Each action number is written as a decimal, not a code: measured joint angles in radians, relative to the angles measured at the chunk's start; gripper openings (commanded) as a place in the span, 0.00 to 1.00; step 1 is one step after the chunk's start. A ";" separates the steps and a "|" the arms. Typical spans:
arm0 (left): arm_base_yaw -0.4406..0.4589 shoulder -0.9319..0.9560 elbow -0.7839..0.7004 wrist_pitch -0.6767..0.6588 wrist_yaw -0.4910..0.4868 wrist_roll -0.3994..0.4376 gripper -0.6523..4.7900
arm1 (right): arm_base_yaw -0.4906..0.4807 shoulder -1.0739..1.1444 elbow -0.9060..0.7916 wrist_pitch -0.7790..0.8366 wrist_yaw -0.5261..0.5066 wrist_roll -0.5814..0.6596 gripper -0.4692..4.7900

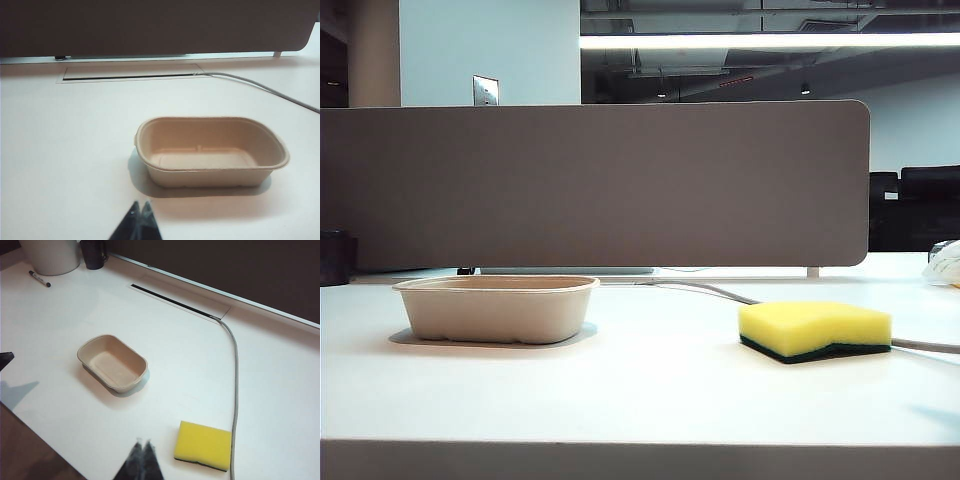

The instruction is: Take out the cleaning sponge from the paper lunch box and place it on the table.

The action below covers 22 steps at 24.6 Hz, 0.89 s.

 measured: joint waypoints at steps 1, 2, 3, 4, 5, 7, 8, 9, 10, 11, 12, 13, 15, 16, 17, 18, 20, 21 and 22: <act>0.000 0.000 0.000 0.000 0.000 0.000 0.11 | 0.000 -0.001 0.000 0.000 0.001 0.000 0.07; 0.000 0.000 0.000 0.000 0.000 0.000 0.11 | 0.000 -0.001 0.000 0.000 0.005 -0.001 0.07; 0.000 0.000 0.000 0.000 0.000 0.000 0.11 | 0.000 -0.001 0.000 0.001 0.013 -0.001 0.08; 0.000 0.000 0.000 0.000 0.000 0.000 0.11 | -0.004 -0.001 0.000 0.001 0.026 -0.001 0.08; 0.000 0.000 0.000 0.000 0.000 0.000 0.11 | -0.014 -0.001 0.000 0.002 0.034 -0.001 0.07; 0.000 0.000 0.000 0.000 0.000 0.000 0.11 | -0.056 -0.009 -0.001 0.001 0.027 -0.001 0.07; 0.000 0.000 0.000 0.000 0.000 0.000 0.11 | -0.092 -0.014 -0.002 0.002 0.007 -0.001 0.08; 0.000 0.000 0.000 0.000 0.000 0.000 0.11 | -0.141 -0.021 -0.005 0.005 -0.026 0.000 0.08; 0.000 0.000 0.000 0.000 0.000 0.000 0.11 | -0.190 -0.023 -0.012 0.013 -0.056 0.003 0.08; 0.000 0.000 0.000 0.000 0.000 0.000 0.11 | -0.234 -0.023 -0.022 0.025 -0.084 0.011 0.08; 0.000 0.000 0.000 0.000 0.000 0.000 0.11 | -0.292 -0.022 -0.045 0.053 -0.137 0.020 0.08; 0.000 0.000 0.000 0.000 0.000 0.000 0.11 | -0.357 -0.020 -0.076 0.075 -0.189 0.020 0.08; 0.000 0.000 0.000 0.000 0.000 0.000 0.11 | -0.472 -0.016 -0.150 0.088 -0.260 0.019 0.08; 0.000 0.000 0.000 0.000 0.000 0.000 0.11 | -0.525 -0.015 -0.192 0.093 -0.282 0.021 0.08; 0.000 0.000 0.000 0.000 0.000 0.000 0.11 | -0.581 -0.015 -0.248 0.088 -0.311 0.024 0.08; 0.000 0.000 0.000 0.000 0.000 0.000 0.11 | -0.633 -0.019 -0.304 0.082 -0.346 0.027 0.08; 0.000 0.000 0.000 0.000 0.001 0.000 0.11 | -0.717 -0.045 -0.407 0.084 -0.439 0.033 0.08; 0.000 0.000 0.000 0.000 0.001 0.000 0.11 | -0.756 -0.069 -0.473 0.088 -0.495 0.035 0.08; 0.000 0.000 0.000 0.000 0.000 0.000 0.11 | -0.792 -0.100 -0.541 0.106 -0.537 0.036 0.08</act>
